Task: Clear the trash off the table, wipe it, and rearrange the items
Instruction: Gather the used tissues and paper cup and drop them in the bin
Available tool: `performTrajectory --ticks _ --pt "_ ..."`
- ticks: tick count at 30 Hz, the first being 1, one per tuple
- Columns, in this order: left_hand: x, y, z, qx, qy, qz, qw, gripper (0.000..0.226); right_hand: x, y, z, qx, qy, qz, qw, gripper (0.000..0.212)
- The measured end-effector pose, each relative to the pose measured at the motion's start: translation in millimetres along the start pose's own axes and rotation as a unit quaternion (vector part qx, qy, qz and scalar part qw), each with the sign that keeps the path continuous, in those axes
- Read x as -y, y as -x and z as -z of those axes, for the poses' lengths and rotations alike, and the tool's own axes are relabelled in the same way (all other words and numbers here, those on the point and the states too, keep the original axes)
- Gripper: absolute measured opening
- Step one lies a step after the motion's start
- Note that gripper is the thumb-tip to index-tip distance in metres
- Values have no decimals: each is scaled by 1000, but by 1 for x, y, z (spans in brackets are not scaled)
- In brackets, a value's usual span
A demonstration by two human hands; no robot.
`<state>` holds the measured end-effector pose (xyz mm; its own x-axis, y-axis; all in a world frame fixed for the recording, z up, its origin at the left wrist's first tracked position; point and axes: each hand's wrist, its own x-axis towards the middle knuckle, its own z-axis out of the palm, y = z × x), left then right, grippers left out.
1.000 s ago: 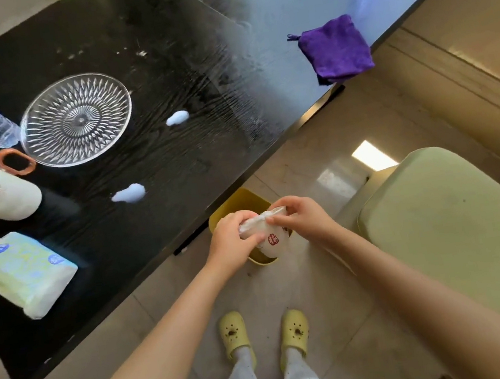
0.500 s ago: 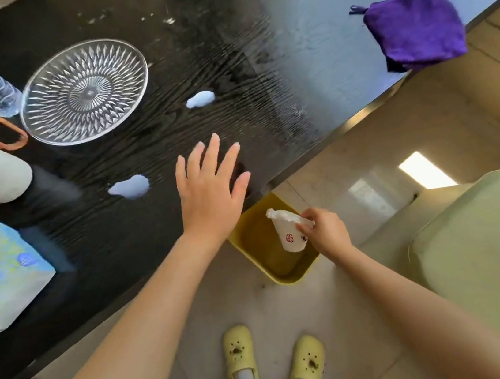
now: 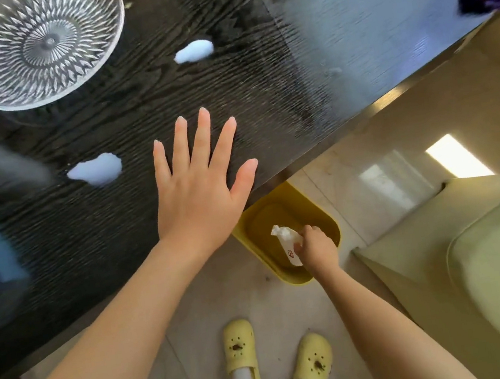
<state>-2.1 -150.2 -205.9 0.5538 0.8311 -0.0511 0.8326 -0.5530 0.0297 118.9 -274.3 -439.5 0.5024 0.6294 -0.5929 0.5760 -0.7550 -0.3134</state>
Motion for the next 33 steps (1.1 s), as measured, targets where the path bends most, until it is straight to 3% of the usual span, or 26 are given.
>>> performTrajectory --ticks 8,16,22,28,33 --pt "0 0 -3 -31 13 -9 999 67 -20 -24 -61 64 17 -7 998 32" --pt "2 2 -4 -28 9 -8 1000 66 -17 -26 -41 146 72 24 986 46" --pt "1 1 -2 -3 3 -2 1000 68 5 -15 4 195 131 47 971 66" --pt "-1 -1 4 61 3 8 998 67 41 14 93 236 218 92 942 84" --pt "-2 -5 21 135 15 9 991 62 71 55 175 300 269 101 910 75"
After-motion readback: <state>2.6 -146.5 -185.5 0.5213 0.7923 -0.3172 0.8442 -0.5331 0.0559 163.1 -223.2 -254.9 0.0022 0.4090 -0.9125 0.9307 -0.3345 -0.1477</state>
